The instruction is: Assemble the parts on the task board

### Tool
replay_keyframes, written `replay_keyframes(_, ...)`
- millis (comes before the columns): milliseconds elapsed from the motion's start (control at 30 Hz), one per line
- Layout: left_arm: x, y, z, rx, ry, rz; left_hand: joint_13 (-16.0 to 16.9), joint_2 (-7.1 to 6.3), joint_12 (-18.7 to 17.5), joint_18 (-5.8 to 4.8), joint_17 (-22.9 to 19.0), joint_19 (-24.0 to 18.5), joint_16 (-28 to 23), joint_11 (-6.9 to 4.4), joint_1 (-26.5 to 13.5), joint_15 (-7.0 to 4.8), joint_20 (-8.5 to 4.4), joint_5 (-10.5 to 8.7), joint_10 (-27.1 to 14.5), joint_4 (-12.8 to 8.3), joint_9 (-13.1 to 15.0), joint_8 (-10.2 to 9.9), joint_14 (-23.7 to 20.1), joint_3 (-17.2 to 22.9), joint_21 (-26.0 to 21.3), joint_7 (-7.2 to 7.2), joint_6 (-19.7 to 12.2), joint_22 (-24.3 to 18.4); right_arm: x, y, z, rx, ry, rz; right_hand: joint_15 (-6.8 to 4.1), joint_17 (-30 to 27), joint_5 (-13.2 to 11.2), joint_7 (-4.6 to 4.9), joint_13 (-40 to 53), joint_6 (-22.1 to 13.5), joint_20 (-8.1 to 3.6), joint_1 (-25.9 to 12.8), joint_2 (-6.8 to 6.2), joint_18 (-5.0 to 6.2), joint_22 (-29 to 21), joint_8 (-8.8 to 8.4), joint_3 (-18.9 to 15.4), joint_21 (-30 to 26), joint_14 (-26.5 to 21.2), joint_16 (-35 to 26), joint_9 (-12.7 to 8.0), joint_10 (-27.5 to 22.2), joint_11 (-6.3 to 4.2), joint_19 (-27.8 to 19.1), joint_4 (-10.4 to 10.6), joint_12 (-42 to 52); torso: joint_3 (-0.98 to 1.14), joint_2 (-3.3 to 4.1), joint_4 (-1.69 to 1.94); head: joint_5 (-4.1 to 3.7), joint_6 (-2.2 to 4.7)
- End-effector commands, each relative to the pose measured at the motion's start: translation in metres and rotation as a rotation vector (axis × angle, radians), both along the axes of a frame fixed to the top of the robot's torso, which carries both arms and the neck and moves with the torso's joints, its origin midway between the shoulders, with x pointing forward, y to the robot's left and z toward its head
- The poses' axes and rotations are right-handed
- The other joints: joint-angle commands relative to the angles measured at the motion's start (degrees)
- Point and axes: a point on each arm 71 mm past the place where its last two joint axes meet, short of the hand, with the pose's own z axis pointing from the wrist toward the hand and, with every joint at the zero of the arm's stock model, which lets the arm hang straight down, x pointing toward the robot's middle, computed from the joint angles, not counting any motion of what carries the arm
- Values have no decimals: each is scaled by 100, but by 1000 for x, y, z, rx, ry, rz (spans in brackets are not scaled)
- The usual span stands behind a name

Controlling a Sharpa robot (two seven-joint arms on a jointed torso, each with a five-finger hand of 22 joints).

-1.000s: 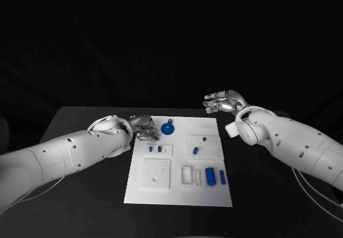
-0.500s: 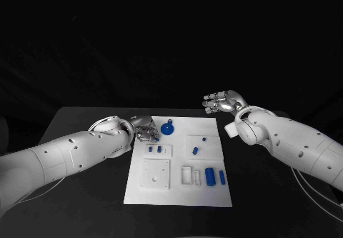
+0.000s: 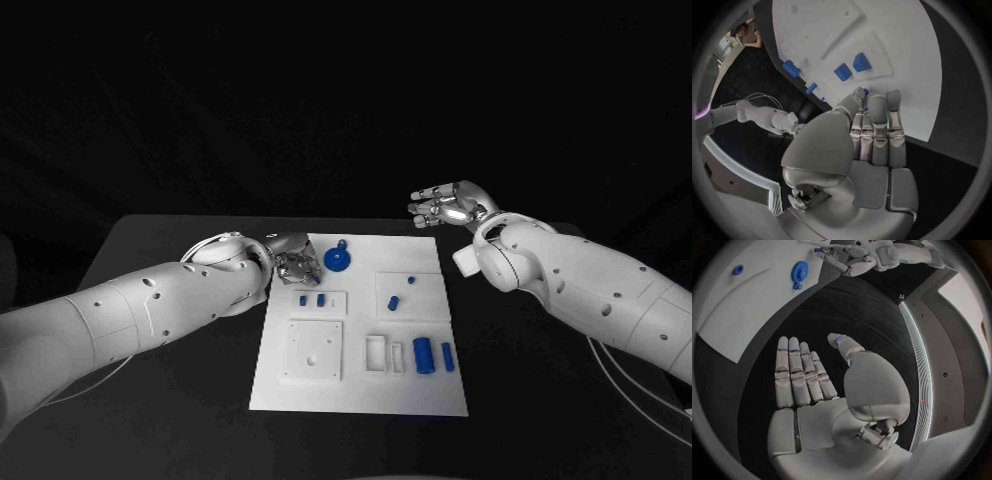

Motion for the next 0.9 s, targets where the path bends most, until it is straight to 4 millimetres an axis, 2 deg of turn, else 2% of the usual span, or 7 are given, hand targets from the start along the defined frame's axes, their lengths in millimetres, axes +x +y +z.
replay_keyframes(33, -1, -1, -5, 42, 21, -2, 7, 51, 0, 18, -2, -30, -13, 6, -7, 17, 35, 3, -41, 33, -66, 12, -20, 11, -32, 18, -98, 122, 0, 2, 1, 3, -2, 18, 3, -7, 12, -5, -9, -1, 3, -31, 17, 51, -7, -23, 15, -18, -41, -18, -6, -18, 3, -25, 25, -25, 1, 2, -3, 0, -6)
replay_keyframes(200, -1, -3, -6, 46, 23, -7, 9, 43, 2, 32, 2, -38, -3, 19, 4, 28, 49, -2, -56, 60, -95, 4, -25, 52, -20, 52, -271, 121, 0, 2, 0, 3, -1, 20, 4, -7, 25, -5, -9, -5, 4, -40, 22, 50, -7, -23, 9, -20, -46, -20, -6, -19, 2, -29, 36, -25, -2, 4, -2, -1, -4)
replay_keyframes(700, -3, -1, -8, 53, 34, -16, 14, -39, 7, 29, 12, -53, 30, -2, 25, 19, 47, -36, 6, 68, -92, 9, -27, 80, 10, 45, -280, 122, 0, 1, 0, 2, 0, 18, 4, -7, 28, -6, -9, -4, 6, -35, 23, 50, -7, -23, -5, -20, -47, -18, -6, -21, 3, -33, 54, -24, -4, -2, 6, -12, -19)
replay_keyframes(900, -2, 0, -7, 51, 26, -10, 15, -90, 5, 3, 19, -54, 54, -35, 10, -2, 27, -69, 39, 54, -110, 2, -34, 102, 28, 0, -523, 120, 0, -1, 0, 1, -4, 11, 11, -8, 31, -1, -9, -36, 10, -21, 12, 48, -9, -25, -16, -25, -62, -24, -8, -39, 9, -45, 55, -26, -7, -2, 5, -4, -17)
